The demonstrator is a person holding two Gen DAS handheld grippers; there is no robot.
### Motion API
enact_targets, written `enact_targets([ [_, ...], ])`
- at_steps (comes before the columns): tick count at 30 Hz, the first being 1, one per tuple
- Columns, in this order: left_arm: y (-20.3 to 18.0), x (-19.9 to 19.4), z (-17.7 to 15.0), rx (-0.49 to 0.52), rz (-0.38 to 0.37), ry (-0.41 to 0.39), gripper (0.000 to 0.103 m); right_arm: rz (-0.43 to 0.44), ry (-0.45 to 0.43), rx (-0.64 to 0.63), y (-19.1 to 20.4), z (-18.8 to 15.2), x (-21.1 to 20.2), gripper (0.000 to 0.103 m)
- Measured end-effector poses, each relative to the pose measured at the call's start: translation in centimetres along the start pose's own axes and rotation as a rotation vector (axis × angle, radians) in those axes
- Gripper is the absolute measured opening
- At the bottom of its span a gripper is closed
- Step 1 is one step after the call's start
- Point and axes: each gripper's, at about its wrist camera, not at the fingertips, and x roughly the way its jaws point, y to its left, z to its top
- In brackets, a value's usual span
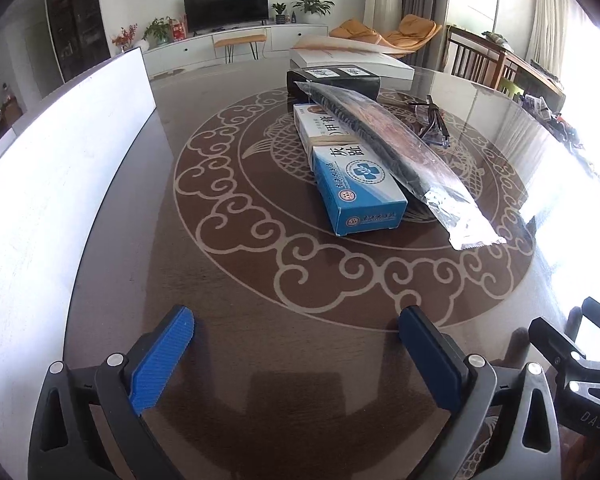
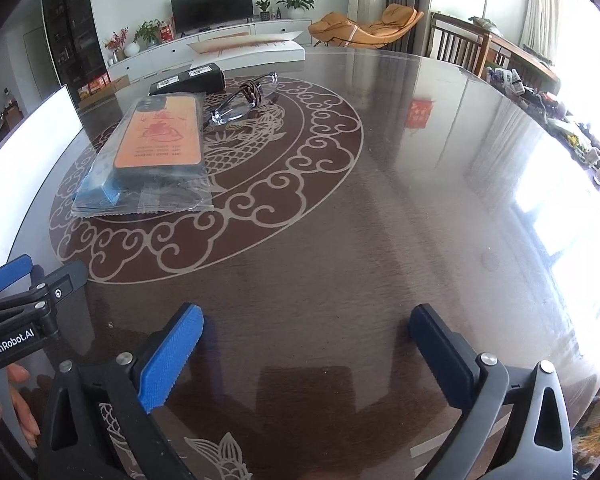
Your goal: Organize objects
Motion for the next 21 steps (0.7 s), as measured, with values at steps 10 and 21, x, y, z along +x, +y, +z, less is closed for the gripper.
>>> enact_targets([
  [10,-0.04,0.03,0.12,0.000,0.000,0.001,0.103,-0.001,-0.001,0.000,-0.02,-0.05,-0.05,0.103],
  [21,-0.04,0.06,0.14,0.000,0.000,0.001,0.103,-0.001,0.000,0.000,-0.02,-0.06,-0.04,0.103],
])
